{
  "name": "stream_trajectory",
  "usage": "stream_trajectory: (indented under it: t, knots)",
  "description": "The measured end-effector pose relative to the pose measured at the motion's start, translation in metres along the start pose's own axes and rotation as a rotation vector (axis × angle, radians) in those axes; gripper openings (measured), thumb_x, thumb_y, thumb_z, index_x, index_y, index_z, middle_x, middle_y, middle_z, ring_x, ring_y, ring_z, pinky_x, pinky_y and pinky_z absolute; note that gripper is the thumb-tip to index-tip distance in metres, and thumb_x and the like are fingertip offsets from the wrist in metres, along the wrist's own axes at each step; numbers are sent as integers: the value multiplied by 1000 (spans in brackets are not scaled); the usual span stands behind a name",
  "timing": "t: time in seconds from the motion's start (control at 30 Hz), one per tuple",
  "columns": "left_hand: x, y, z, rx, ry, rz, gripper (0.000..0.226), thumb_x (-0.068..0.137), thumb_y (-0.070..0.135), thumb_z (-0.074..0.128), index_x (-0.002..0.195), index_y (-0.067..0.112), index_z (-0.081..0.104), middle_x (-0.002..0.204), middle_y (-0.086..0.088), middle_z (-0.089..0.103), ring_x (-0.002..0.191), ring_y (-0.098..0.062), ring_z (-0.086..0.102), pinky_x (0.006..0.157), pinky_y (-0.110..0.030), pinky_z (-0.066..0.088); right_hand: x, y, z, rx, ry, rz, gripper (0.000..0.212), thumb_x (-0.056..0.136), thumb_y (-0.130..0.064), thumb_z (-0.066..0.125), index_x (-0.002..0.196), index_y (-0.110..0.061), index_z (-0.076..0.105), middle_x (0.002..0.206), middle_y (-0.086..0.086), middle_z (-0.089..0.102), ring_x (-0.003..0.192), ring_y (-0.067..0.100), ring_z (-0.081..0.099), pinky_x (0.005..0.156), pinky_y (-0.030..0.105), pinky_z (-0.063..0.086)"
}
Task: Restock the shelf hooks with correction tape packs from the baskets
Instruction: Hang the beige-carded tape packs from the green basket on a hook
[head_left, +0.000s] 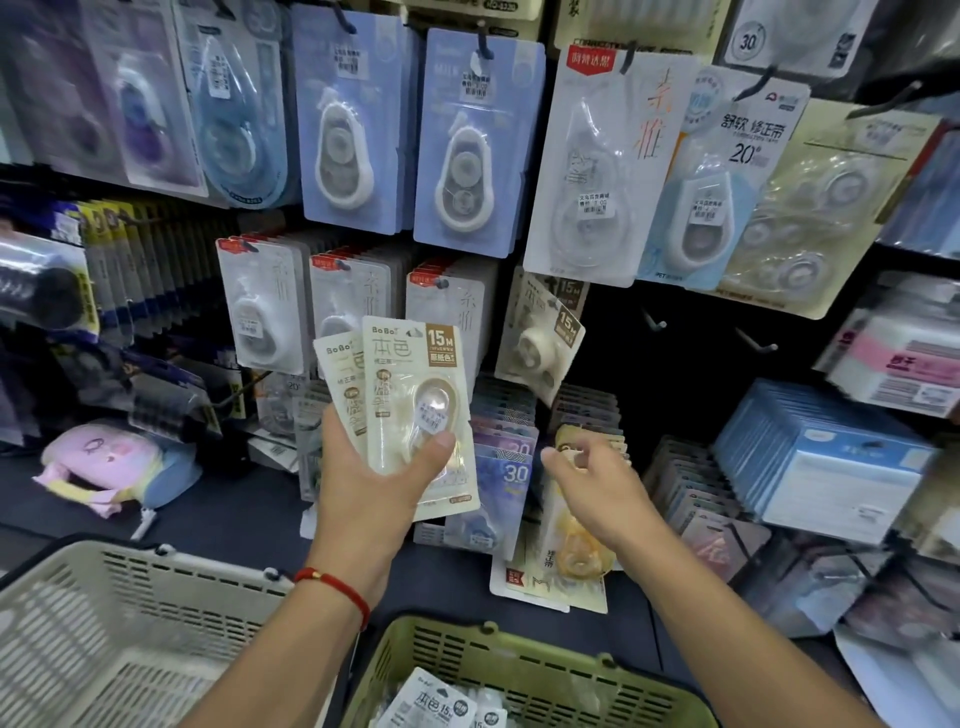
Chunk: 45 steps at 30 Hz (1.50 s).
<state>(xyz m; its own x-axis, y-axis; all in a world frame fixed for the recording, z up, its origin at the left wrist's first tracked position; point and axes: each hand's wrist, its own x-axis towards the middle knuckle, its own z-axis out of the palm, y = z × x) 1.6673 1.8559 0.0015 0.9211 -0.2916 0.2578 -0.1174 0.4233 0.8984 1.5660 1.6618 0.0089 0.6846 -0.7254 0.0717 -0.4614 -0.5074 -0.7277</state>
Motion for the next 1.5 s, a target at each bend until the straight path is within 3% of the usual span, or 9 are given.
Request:
stream_trajectory:
  t: [0.07, 0.23, 0.47, 0.67, 0.77, 1.07, 1.2, 1.33, 1.5]
  knots:
    - [-1, -2, 2, -16, -28, 6, 70, 76, 8, 91, 132, 30, 54, 121, 11, 74, 110, -10, 73, 77, -27, 63, -7, -4, 1, 76, -86, -93, 19, 100, -53, 58, 105, -36, 65, 110, -15, 69, 99, 8, 64, 90, 43, 57]
    - [-7, -4, 11, -21, -98, -9, 79, 63, 23, 99, 129, 29, 55, 118, 6, 75, 109, -14, 74, 78, -24, 61, -29, -26, 8, 323, -275, -291, 32, 87, -69, 61, 104, -43, 71, 101, -16, 75, 94, 8, 71, 80, 38, 64]
    - [-7, -3, 13, -34, -113, -61, 86, 52, 55, 100, 124, 38, 57, 121, 8, 75, 112, -14, 73, 86, -37, 64, -31, -25, 6, 427, -82, -266, 9, 94, -32, 78, 97, -29, 70, 86, -10, 75, 82, 14, 74, 66, 27, 59]
    - [-3, -5, 9, -50, -66, -85, 69, 73, 28, 95, 131, 31, 57, 122, 8, 75, 114, -15, 72, 91, -44, 62, -27, -25, -9, 509, 112, -198, 3, 108, -25, 56, 110, -23, 54, 89, -10, 76, 56, 18, 67, 46, 32, 55]
    - [-2, -8, 6, -55, -45, -106, 55, 82, 14, 87, 126, 31, 58, 117, 8, 76, 109, -15, 74, 82, -40, 65, -26, -24, -15, 496, 146, -174, 7, 110, -25, 52, 112, -19, 52, 87, -12, 75, 43, 20, 57, 45, 39, 52]
    - [-1, -4, 3, -104, 16, -139, 29, 96, 13, 69, 117, 32, 65, 111, 7, 78, 101, -17, 77, 72, -38, 65, -25, -28, -15, 647, 212, -191, 7, 110, -23, 51, 114, -20, 57, 83, 4, 76, 52, 32, 70, 37, 32, 45]
    - [2, -5, 0, -22, 95, -129, 34, 94, 4, 67, 118, 28, 62, 106, 9, 77, 102, -17, 75, 79, -42, 65, -18, -23, -10, 678, 164, -71, 23, 108, -28, 55, 127, -15, 51, 87, 1, 77, 60, 31, 76, 49, 30, 58]
    - [2, -8, 1, 9, 80, -123, 33, 92, 5, 74, 112, 27, 60, 101, 8, 77, 95, -15, 76, 68, -31, 64, -16, -7, -2, 440, -68, 220, 34, 106, -26, 57, 137, -15, 48, 95, 8, 71, 75, 27, 79, 77, 46, 67]
    - [-2, -10, 12, -65, -89, -161, 41, 93, 9, 77, 127, 26, 63, 114, 5, 79, 106, -17, 76, 81, -33, 64, -25, -15, 3, 394, -234, -100, 17, 105, -38, 60, 109, -27, 72, 102, -3, 78, 90, 15, 77, 78, 39, 65]
